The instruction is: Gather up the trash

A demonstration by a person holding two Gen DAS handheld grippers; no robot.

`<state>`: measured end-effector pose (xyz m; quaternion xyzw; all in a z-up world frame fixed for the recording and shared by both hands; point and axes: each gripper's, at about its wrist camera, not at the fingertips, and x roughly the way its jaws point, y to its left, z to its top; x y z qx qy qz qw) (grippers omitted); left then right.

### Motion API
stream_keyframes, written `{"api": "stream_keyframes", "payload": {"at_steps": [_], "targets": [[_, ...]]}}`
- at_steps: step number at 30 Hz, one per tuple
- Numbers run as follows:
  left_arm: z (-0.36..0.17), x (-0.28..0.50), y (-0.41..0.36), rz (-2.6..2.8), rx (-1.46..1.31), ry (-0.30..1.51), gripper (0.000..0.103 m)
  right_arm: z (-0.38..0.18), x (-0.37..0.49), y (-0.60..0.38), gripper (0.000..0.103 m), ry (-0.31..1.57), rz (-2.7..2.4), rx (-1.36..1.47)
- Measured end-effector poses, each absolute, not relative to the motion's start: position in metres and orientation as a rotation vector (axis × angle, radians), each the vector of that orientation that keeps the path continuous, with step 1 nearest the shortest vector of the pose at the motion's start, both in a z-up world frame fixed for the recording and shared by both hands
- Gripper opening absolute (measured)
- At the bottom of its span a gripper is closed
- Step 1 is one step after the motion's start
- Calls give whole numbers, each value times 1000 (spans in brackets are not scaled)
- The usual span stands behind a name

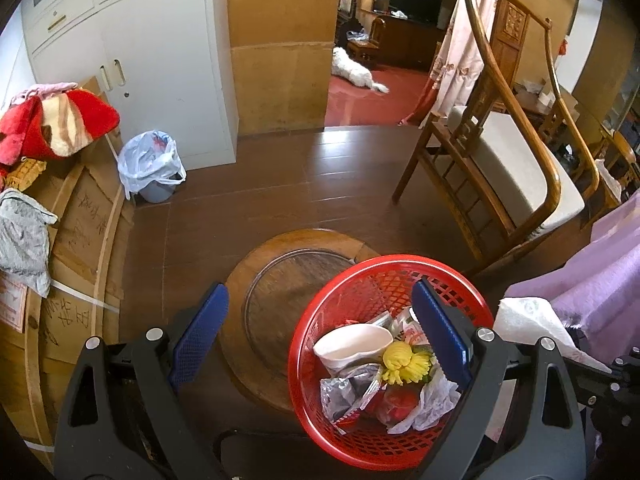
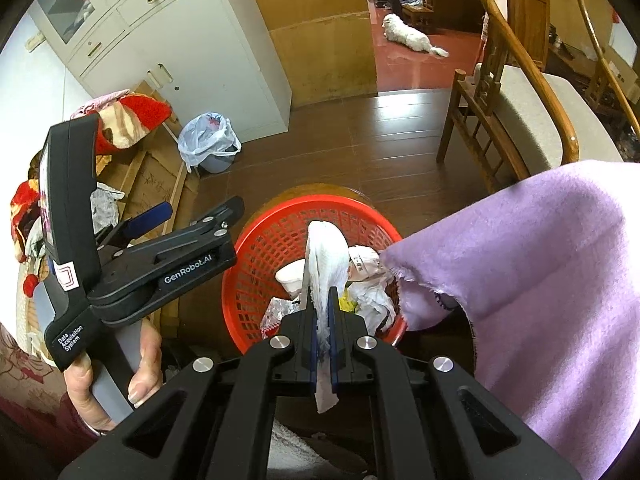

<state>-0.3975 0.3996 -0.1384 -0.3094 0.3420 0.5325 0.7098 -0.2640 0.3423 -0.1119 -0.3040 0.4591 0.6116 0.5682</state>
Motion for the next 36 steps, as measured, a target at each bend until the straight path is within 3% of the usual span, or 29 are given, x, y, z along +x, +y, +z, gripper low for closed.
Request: {"api": "stream_keyframes", "payload": {"at_steps": [36], "targets": [[-142, -384, 392, 1166, -640, 744, 89, -127, -263, 345, 7, 1088, 1436, -767]]}}
